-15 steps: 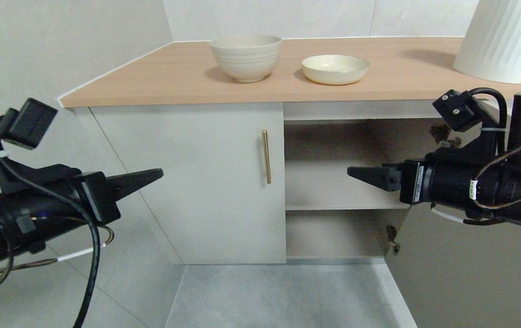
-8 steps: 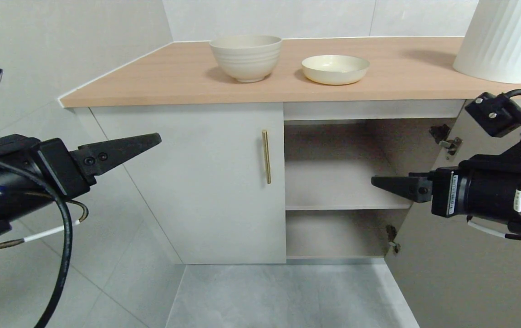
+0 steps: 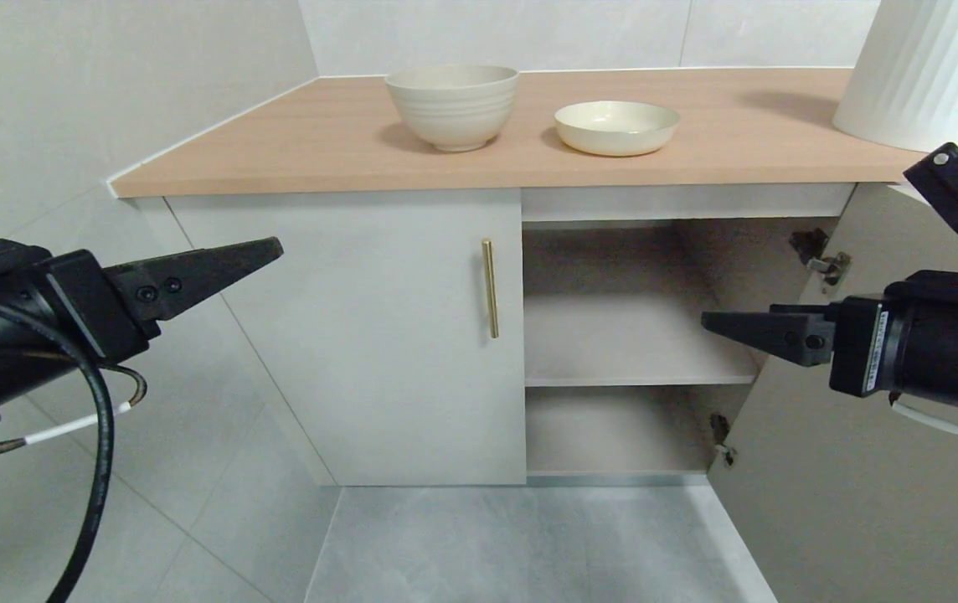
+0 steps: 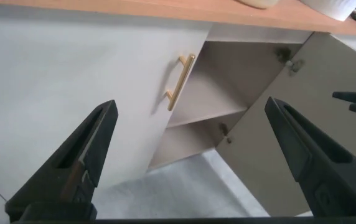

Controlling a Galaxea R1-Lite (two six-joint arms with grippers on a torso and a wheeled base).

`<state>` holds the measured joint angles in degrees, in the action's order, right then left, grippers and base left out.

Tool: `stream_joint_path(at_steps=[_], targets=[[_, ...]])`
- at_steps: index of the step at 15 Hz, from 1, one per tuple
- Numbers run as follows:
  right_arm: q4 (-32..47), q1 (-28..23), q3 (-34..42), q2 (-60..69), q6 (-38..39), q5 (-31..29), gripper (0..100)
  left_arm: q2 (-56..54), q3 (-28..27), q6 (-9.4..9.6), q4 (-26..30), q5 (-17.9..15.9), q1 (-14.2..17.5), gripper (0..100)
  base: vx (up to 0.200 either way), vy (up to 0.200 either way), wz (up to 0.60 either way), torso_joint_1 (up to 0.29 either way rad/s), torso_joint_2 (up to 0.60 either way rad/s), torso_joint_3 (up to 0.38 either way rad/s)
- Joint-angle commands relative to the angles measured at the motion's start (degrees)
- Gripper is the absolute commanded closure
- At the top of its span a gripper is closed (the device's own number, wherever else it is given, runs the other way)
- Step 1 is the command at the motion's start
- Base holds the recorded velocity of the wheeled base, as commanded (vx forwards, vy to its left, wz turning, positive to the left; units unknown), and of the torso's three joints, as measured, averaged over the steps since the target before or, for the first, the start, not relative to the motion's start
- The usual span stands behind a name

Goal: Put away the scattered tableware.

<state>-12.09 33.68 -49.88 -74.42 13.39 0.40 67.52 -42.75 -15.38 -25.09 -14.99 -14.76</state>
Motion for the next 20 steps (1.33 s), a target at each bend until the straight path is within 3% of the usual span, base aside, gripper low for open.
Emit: stream_joint_path(at_steps=[1, 11, 15, 20], targets=[[0.0, 0.4, 0.0, 0.9, 0.1, 0.0, 0, -0.1, 0.0, 0.0, 0.1, 0.0, 0.0, 0, 0.2, 0.0, 0.0, -0.002, 0.0, 0.002], [2.8, 1.7, -0.1, 2.8, 0.0, 0.6, 0, 0.2, 0.2, 0.0, 0.0, -0.1, 0.0, 0, 0.2, 0.0, 0.0, 0.002, 0.0, 0.002], [0.8, 1.8, 3.7, 5.4, -2.3, 4.4, 0, -0.1, 0.3, 0.0, 0.0, 0.0, -0.1, 0, 0.0, 0.0, 0.0, 0.0, 0.0, 0.0], [-9.0, 1.8, 9.6, 5.1, -8.6, 4.6, 0, -0.1, 0.3, 0.0, 0.0, 0.0, -0.1, 0, 0.0, 0.0, 0.0, 0.0, 0.0, 0.0]])
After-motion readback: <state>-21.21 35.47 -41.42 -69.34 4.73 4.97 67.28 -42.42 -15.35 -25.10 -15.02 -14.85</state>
